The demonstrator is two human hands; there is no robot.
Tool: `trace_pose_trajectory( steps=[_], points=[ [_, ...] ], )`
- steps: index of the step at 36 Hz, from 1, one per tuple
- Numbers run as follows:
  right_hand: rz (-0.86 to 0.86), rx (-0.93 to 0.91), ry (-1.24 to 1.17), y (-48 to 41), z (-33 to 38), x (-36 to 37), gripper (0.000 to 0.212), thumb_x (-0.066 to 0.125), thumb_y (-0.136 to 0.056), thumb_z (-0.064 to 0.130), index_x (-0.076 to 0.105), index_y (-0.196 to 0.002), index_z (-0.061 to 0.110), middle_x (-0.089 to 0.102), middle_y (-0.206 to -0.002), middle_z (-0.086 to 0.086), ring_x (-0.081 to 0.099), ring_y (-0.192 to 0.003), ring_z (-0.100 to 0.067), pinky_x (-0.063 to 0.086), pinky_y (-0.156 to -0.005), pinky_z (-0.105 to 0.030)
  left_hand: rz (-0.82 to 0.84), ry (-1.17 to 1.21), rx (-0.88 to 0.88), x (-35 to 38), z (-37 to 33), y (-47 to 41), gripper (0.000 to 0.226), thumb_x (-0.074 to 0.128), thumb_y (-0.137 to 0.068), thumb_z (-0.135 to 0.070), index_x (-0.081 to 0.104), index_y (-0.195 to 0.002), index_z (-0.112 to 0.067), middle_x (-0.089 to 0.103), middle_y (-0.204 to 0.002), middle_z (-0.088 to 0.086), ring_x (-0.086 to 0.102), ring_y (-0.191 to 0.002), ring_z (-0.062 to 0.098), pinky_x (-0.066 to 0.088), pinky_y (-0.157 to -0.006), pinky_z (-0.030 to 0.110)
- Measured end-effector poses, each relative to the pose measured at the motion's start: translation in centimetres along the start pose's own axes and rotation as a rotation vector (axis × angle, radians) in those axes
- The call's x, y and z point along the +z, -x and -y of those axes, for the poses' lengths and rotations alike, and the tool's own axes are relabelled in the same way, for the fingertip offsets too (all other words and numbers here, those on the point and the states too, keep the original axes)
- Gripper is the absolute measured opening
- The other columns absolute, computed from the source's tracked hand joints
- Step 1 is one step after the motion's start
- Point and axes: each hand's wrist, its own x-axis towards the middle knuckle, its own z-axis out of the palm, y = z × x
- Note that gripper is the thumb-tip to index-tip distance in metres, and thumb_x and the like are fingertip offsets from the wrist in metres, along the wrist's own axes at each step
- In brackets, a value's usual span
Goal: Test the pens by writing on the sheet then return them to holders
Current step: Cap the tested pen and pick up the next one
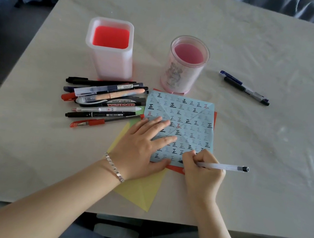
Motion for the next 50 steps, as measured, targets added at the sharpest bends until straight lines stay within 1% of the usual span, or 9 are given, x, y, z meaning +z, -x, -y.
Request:
trace_pose_trajectory(
  steps=[11,14,20,27,32,39,43,46,50],
  points=[
    [-0.088,0.026,0.02,-0.1,0.0,-0.3,0.033,0.053,-0.068,0.009,0.029,-0.046,0.014,0.027,-0.041,0.006,0.026,-0.046,-0.01,0.021,-0.042,-0.017,0.003,-0.005,0.011,0.0,0.1,0.0,0.052,0.044,-0.08,-0.052,0.058,-0.124,-0.027,0.045,-0.14,0.009,0.038,-0.132,0.025,0.018,-0.109,0.037],
    [-0.124,0.108,-0.089,-0.2,0.2,-0.6,0.045,0.062,-0.079,0.002,0.032,-0.047,0.016,0.037,-0.038,0.007,0.034,-0.043,-0.007,0.028,-0.042,-0.013,-0.003,-0.005,0.019,0.1,0.1,0.0,0.052,0.044,-0.08,-0.052,0.057,-0.124,-0.027,0.045,-0.14,0.009,0.037,-0.132,0.025,0.018,-0.11,0.038],
    [-0.013,0.191,-0.272,-0.4,1.7,-1.1,0.022,0.064,-0.084,0.019,0.05,-0.068,0.016,0.053,-0.04,0.004,0.045,-0.039,-0.004,0.038,-0.043,-0.013,-0.036,-0.005,0.036,0.3,0.2,0.1,0.051,0.044,-0.08,-0.051,0.058,-0.122,-0.027,0.046,-0.139,0.009,0.033,-0.132,0.023,0.017,-0.11,0.037],
    [0.165,0.028,-0.111,-2.2,1.9,-3.9,0.035,0.054,-0.087,0.001,0.06,-0.096,0.034,0.067,-0.094,0.005,0.06,-0.077,-0.002,0.047,-0.064,-0.01,-0.013,-0.01,0.048,0.4,0.6,0.0,0.05,0.042,-0.082,-0.052,0.054,-0.124,-0.028,0.043,-0.141,0.006,0.023,-0.134,0.018,0.01,-0.111,0.034],
    [0.196,0.085,-0.271,-3.3,3.5,-6.1,0.039,0.048,-0.088,-0.01,0.066,-0.098,0.024,0.071,-0.082,0.013,0.06,-0.072,-0.002,0.05,-0.068,-0.015,-0.07,0.053,0.057,0.2,0.6,0.1,0.051,0.027,-0.095,-0.049,0.056,-0.122,-0.017,0.047,-0.138,0.006,0.029,-0.135,0.017,0.017,-0.11,0.038],
    [0.153,0.159,-0.415,-2.7,6.3,-5.1,0.027,0.06,-0.082,-0.003,0.067,-0.087,0.023,0.07,-0.069,0.015,0.061,-0.057,-0.001,0.05,-0.061,-0.011,-0.18,0.628,-0.215,-3.5,-3.2,0.3,0.049,0.031,-0.088,-0.059,0.057,-0.114,-0.027,0.062,-0.117,-0.01,0.053,-0.105,-0.006,0.036,-0.09,0.007],
    [0.203,0.142,-0.42,-2.2,7.8,-2.9,0.025,0.064,-0.08,-0.001,0.068,-0.084,0.023,0.07,-0.066,0.017,0.063,-0.058,0.0,0.045,-0.055,-0.007,-0.064,0.977,-0.326,-5.5,-4.8,-0.5,0.02,0.057,-0.089,-0.039,0.051,-0.107,-0.034,0.068,-0.091,-0.007,0.065,-0.07,0.005,0.048,-0.065,0.017],
    [0.245,0.099,-0.418,-2.2,8.8,-1.3,0.023,0.066,-0.078,-0.001,0.067,-0.08,0.022,0.07,-0.066,0.016,0.064,-0.058,0.0,0.046,-0.056,-0.008,-0.134,0.777,-0.273,-6.7,-4.6,-0.7,0.019,0.055,-0.092,-0.014,0.058,-0.104,-0.028,0.066,-0.074,-0.014,0.057,-0.058,0.001,0.044,-0.058,0.014],
    [0.305,0.077,-0.36,-2.8,8.9,-0.5,0.023,0.065,-0.08,0.001,0.067,-0.079,0.024,0.071,-0.074,0.014,0.067,-0.069,-0.005,0.052,-0.063,-0.015,-0.331,0.374,-0.244,-8.1,-1.9,-0.7,0.023,0.054,-0.092,-0.012,0.062,-0.114,-0.015,0.067,-0.092,-0.008,0.063,-0.081,0.007,0.048,-0.069,0.023]
  ],
)
